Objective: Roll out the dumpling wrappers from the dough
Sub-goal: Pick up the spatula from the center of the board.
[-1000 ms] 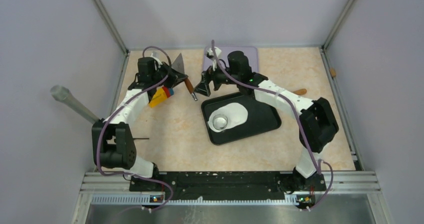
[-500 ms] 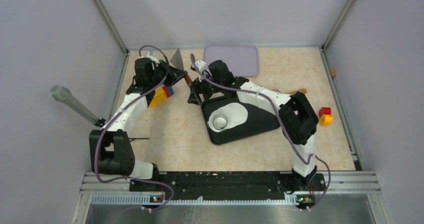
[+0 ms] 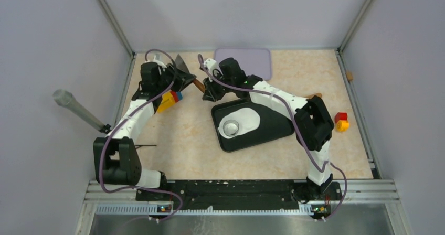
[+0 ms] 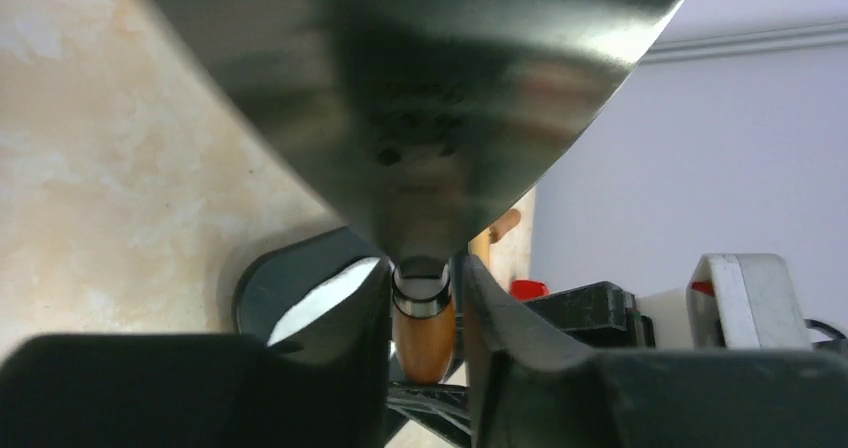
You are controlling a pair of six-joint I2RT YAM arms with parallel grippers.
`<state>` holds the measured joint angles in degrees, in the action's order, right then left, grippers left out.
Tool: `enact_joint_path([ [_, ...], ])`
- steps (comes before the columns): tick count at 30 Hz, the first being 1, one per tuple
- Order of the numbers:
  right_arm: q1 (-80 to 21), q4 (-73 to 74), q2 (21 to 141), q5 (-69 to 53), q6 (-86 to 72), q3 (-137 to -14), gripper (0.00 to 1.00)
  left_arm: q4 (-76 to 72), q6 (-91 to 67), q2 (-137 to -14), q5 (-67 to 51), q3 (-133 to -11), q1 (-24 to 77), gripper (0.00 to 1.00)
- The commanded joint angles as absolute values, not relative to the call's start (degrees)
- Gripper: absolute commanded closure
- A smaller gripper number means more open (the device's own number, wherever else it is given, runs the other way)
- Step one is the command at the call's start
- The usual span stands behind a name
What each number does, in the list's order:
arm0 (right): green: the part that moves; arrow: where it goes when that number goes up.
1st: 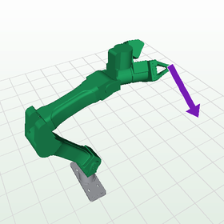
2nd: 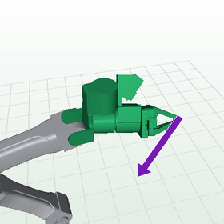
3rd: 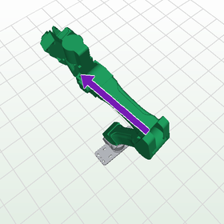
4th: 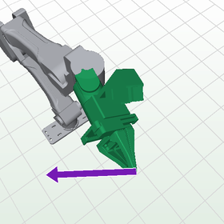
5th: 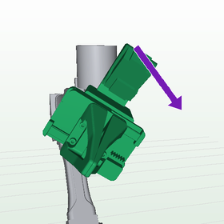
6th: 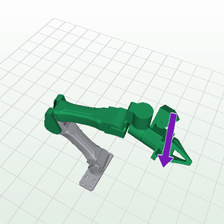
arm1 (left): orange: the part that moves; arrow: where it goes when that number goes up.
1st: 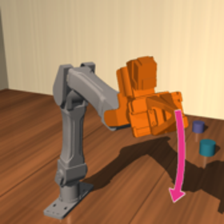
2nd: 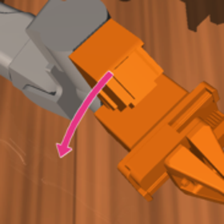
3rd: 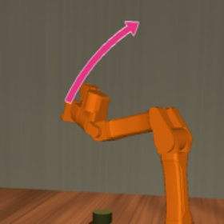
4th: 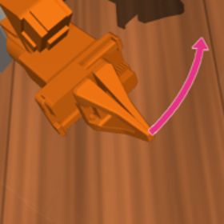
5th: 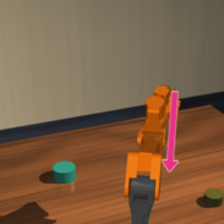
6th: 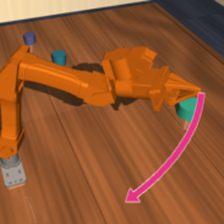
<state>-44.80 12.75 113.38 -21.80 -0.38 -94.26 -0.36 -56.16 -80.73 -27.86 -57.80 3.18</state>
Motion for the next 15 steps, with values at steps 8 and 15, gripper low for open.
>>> enact_joint_path([
  [8,-45.2,17.7,101.0,-23.2,11.7,-92.8,1.00,1.7,-38.0,-73.9,-39.0,-67.6,3.1,0.01],
  [15,-41.6,26.9,95.0,-28.0,18.2,-93.2,1.00,9.5,-19.6,-65.2,-49.0,-74.1,2.1,0.01],
])
